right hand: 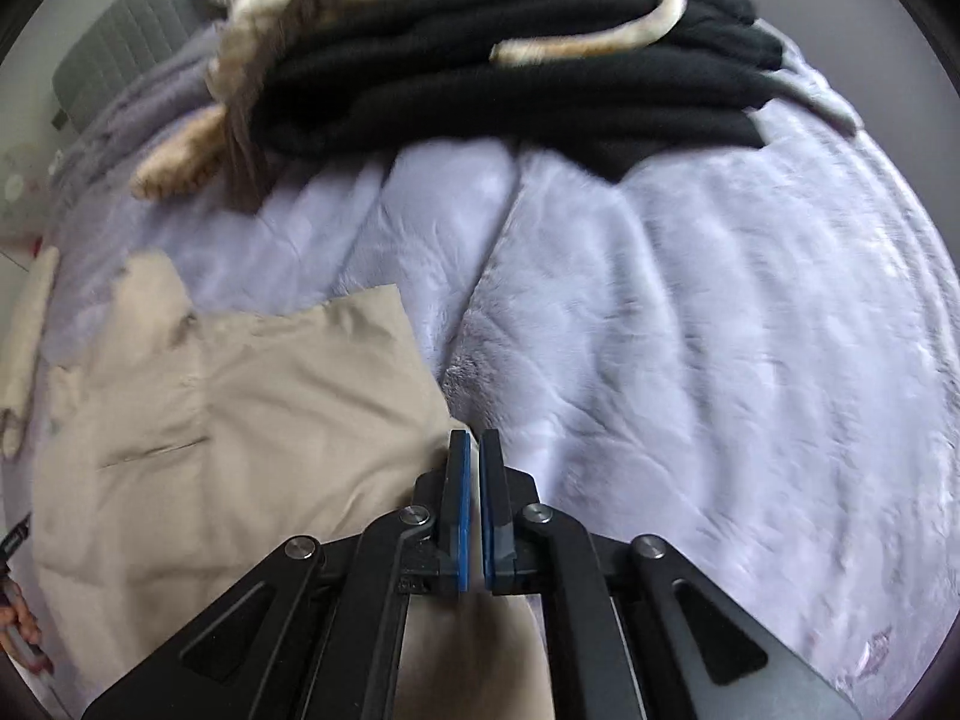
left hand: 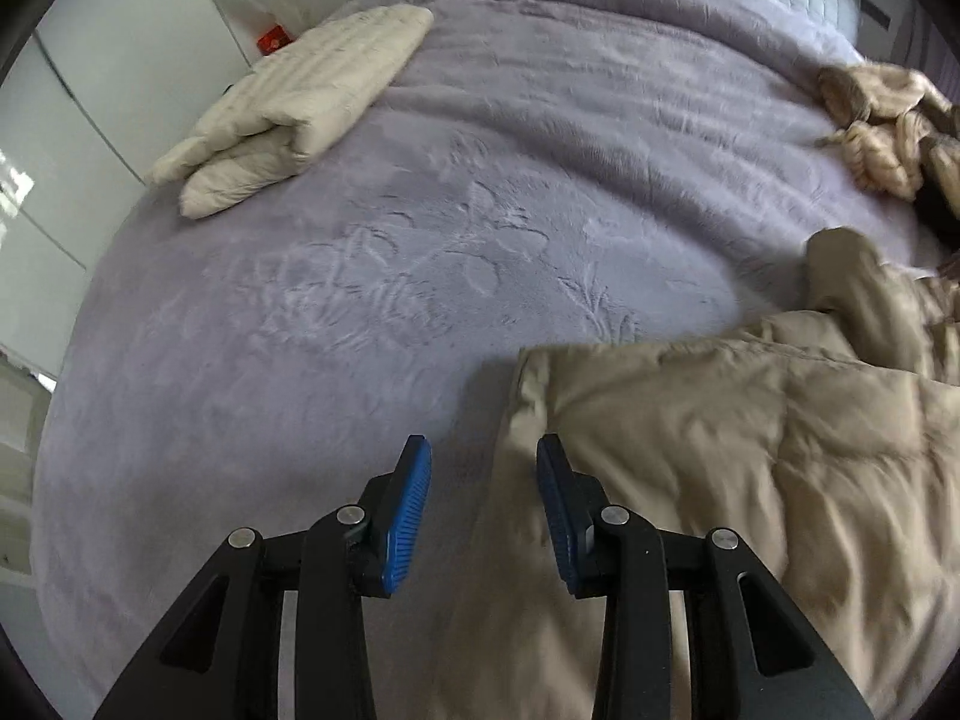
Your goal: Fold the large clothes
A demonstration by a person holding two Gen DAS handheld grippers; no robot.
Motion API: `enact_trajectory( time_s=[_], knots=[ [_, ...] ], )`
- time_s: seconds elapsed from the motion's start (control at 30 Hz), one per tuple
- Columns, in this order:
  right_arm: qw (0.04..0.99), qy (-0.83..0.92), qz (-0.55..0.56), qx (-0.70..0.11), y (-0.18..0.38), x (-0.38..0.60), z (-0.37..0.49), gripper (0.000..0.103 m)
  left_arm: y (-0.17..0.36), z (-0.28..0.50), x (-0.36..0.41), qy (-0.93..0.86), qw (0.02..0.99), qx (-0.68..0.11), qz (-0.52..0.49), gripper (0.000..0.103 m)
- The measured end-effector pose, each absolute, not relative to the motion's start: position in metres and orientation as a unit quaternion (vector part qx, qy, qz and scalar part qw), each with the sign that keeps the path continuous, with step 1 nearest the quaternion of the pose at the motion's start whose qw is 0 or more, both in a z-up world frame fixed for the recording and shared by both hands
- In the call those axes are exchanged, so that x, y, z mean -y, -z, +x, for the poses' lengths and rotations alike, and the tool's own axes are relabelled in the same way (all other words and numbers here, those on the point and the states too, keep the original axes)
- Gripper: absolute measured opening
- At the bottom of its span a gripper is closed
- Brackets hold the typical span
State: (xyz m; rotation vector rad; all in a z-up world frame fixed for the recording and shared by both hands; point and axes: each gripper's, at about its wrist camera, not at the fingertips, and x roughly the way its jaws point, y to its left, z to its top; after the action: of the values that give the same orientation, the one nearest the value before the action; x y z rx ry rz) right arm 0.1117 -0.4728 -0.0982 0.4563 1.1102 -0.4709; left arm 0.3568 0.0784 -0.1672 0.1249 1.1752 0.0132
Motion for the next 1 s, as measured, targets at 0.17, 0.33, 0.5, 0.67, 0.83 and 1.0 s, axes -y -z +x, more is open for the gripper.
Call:
enact_trajectory(
  time_s=[0.17, 0.33, 0.5, 0.67, 0.83, 1.0],
  knots=[
    [0.808, 0.198, 0.237, -0.502, 0.071, 0.453, 0.083, 0.003, 0.144, 0.315, -0.083, -0.003, 0.83, -0.555, 0.052, 0.063],
    [0.802, 0.171, 0.259, -0.511, 0.072, 0.414, 0.06, 0.004, 0.14, 0.273, -0.076, 0.019, 0.818, -0.573, 0.042, 0.063],
    [0.792, 0.15, 0.293, -0.513, 0.077, 0.384, 0.031, 0.004, 0.144, 0.235, -0.064, 0.036, 0.805, -0.59, 0.054, 0.063],
    [0.775, 0.127, 0.324, -0.528, 0.094, 0.363, 0.012, 0.004, 0.148, 0.21, -0.06, 0.045, 0.798, -0.599, 0.041, 0.091],
    [0.761, 0.119, 0.344, -0.537, 0.105, 0.348, 0.002, 0.016, 0.146, 0.196, -0.063, 0.04, 0.798, -0.6, 0.029, 0.103],
    [0.751, 0.112, 0.369, -0.537, 0.114, 0.34, -0.002, 0.047, 0.147, 0.19, -0.066, 0.036, 0.795, -0.606, 0.024, 0.103]
  ],
)
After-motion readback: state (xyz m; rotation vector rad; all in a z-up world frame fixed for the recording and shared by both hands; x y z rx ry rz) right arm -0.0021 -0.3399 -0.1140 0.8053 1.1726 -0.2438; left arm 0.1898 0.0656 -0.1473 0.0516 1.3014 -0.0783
